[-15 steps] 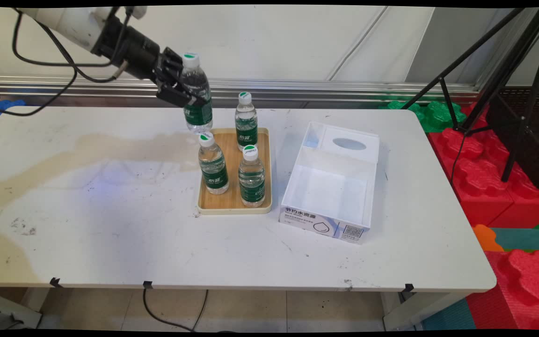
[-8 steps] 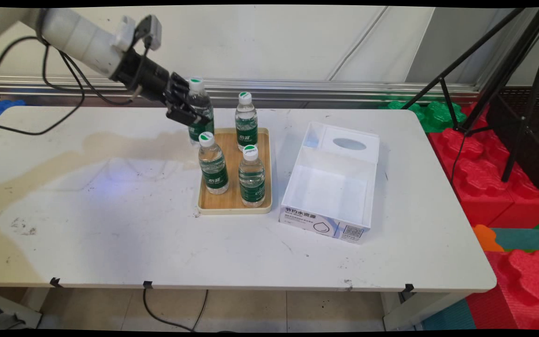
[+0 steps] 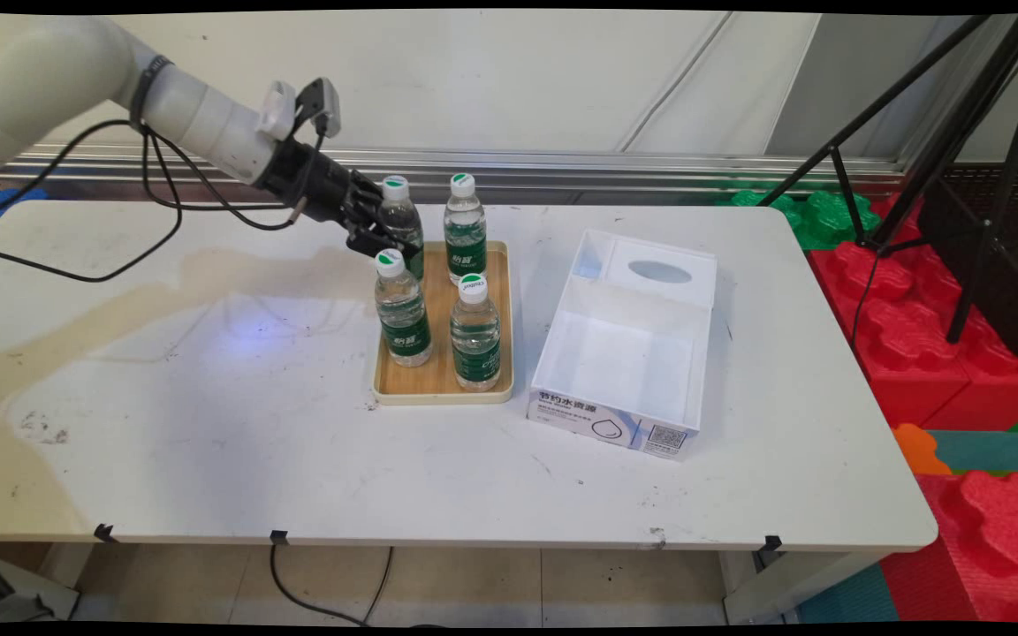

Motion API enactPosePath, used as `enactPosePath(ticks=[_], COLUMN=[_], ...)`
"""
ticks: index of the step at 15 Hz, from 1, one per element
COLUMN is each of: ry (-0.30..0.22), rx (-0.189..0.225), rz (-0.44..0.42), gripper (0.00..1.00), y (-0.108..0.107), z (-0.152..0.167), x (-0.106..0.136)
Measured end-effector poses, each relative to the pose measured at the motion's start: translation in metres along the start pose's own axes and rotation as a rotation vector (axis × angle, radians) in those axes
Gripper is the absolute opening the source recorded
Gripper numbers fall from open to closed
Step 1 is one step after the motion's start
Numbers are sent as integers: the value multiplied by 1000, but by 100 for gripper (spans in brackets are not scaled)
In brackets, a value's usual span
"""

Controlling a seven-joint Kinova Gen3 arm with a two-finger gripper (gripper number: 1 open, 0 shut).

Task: Place the picked object on the tray

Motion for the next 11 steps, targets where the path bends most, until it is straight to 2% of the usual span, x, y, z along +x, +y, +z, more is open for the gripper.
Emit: enactPosePath(ticks=[6,7,11], ry=[17,19,30], rx=[8,8,11], rz=[-8,-9,-10], gripper=[0,100,100], y=[-8,-8,-10], z=[25,28,34], x=[-9,-10,-11])
